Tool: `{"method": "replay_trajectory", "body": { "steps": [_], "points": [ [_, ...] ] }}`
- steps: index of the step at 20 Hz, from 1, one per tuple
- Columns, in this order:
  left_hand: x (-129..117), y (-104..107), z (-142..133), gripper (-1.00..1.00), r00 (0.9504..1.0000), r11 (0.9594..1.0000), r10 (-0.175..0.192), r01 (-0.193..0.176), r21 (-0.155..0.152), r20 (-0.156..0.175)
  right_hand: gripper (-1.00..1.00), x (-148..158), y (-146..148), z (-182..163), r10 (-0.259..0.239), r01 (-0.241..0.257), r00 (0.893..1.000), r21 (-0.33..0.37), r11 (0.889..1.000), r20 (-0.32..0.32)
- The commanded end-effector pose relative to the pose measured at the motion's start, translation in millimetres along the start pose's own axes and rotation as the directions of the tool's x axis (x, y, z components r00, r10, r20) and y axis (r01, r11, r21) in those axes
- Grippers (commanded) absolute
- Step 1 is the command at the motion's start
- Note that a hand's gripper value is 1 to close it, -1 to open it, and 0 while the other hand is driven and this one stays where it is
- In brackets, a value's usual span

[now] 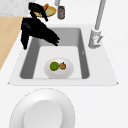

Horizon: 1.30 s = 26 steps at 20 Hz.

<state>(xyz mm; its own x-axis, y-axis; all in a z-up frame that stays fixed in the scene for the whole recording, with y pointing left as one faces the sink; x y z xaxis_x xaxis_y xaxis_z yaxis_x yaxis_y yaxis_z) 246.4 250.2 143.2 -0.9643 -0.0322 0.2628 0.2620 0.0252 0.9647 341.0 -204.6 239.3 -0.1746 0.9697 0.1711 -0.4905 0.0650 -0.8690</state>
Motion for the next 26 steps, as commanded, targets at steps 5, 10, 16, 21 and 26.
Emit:
{"method": "replay_trajectory", "body": {
  "steps": [5,10,16,21,26],
  "points": [
    [0,0,0,0.00,1.0000,1.0000,0.000,0.000,0.000,0.000,-1.00,14,-41,-17,0.029,-0.026,0.999,-0.085,0.996,0.044],
    [0,0,0,0.00,1.0000,1.0000,0.000,0.000,0.000,0.000,-1.00,26,-58,-51,0.017,-0.014,0.999,-0.068,0.998,0.035],
    [0,0,0,0.00,1.0000,1.0000,0.000,0.000,0.000,0.000,-1.00,36,-93,-76,0.021,-0.018,1.000,-0.137,0.990,0.021],
    [0,0,0,0.00,1.0000,1.0000,0.000,0.000,0.000,0.000,-1.00,46,-118,-100,0.024,-0.021,0.999,-0.155,0.988,0.020],
    [0,0,0,0.00,1.0000,1.0000,0.000,0.000,0.000,0.000,-1.00,51,-122,-151,0.045,-0.045,0.999,-0.103,0.994,-0.002]
  ]
}}
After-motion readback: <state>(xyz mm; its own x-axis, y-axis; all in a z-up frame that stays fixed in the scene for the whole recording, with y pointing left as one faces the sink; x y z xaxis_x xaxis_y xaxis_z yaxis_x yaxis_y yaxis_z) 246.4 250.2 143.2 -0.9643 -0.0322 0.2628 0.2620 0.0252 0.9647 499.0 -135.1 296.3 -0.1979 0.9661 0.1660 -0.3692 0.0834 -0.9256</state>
